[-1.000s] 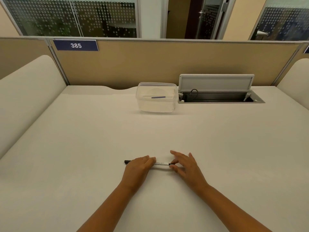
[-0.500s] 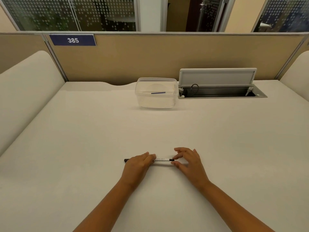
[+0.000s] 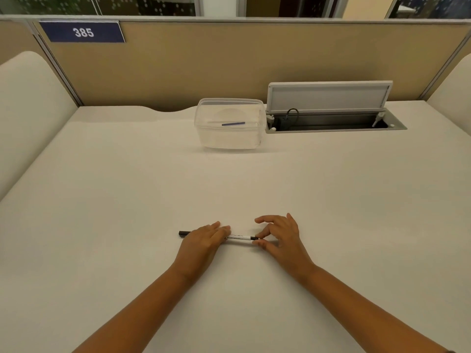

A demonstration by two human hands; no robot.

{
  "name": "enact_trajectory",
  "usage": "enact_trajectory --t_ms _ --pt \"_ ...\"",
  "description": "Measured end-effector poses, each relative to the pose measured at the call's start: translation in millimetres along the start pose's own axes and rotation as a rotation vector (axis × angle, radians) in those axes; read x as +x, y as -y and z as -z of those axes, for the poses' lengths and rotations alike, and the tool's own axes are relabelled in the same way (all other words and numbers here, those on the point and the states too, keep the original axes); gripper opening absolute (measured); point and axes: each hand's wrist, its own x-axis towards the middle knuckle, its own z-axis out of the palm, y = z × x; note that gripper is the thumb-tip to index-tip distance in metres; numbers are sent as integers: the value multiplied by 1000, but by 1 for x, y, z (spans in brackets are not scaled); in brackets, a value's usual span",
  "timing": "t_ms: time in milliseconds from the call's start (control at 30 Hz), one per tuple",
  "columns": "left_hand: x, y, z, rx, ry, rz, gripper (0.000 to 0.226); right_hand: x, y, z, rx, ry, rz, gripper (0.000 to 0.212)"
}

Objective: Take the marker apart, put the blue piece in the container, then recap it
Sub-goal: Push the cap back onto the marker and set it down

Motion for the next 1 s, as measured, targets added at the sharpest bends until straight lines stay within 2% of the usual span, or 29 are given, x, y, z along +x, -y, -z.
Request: enact_trajectory --t_ms 233,500,633,833,1000 --pt "1 2 -1 16 -25 -91 24 0 0 -4 -61 76 10 5" --pt "4 -1 3 18 -40 -67 25 3 1 -7 -152 79 28 10" --pt "2 -3 3 -16 5 -9 36 3 3 -8 -230 14 43 15" --pt "2 -2 1 -8 23 -33 35 0 9 -7 -304 14 101 17" --pt "2 -1 -2 23 -30 -100 17 -2 10 -6 -283 24 116 19"
